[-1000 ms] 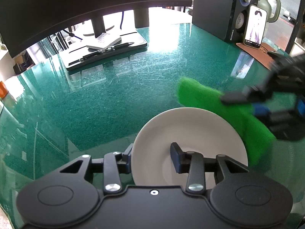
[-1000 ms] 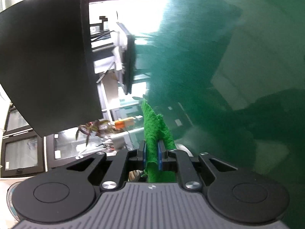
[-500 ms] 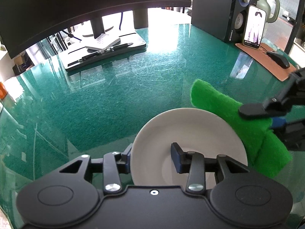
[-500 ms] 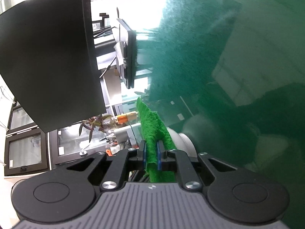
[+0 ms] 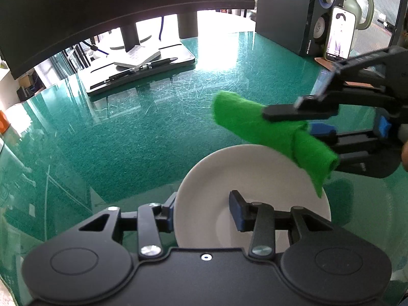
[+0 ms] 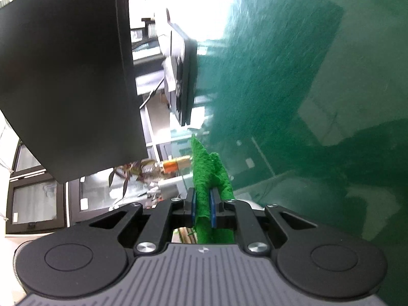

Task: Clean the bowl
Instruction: 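Hold the bowl with the left tool while the right tool rubs the cloth along the rim, then hold the bowl with the left tool while the right tool wipes the outer wall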

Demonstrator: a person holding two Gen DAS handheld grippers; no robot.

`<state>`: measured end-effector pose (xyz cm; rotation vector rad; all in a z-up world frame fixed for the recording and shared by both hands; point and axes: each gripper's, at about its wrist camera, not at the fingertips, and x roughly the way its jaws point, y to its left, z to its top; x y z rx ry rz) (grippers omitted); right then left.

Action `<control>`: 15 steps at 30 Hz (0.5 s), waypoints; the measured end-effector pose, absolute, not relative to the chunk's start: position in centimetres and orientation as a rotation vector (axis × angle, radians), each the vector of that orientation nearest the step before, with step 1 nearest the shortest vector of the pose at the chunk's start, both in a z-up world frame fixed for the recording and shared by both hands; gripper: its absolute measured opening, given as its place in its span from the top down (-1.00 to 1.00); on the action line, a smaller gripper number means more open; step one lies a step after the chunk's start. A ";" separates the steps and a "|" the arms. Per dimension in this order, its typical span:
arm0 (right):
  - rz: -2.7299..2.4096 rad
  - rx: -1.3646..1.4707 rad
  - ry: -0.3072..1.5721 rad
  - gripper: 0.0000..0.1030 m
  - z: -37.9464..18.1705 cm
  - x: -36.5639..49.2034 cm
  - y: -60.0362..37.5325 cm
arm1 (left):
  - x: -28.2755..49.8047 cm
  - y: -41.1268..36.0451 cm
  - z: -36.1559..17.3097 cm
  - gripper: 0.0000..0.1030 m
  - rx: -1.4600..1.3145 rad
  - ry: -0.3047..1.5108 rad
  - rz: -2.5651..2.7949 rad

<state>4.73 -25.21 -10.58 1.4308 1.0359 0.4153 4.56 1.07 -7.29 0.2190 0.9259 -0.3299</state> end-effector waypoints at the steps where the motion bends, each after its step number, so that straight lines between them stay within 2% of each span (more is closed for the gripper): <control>1: 0.407 1.406 1.026 0.76 -10.2 4.5 -25.7 | 4.6 1.1 -7.3 0.23 0.219 0.926 -0.330; 6: 0.386 1.269 1.087 0.76 -10.0 3.6 -26.4 | 4.7 1.0 -7.3 0.23 0.222 0.925 -0.336; 15: 0.391 1.558 1.180 0.75 -13.7 1.2 -27.1 | 4.6 1.0 -7.3 0.20 0.226 0.922 -0.340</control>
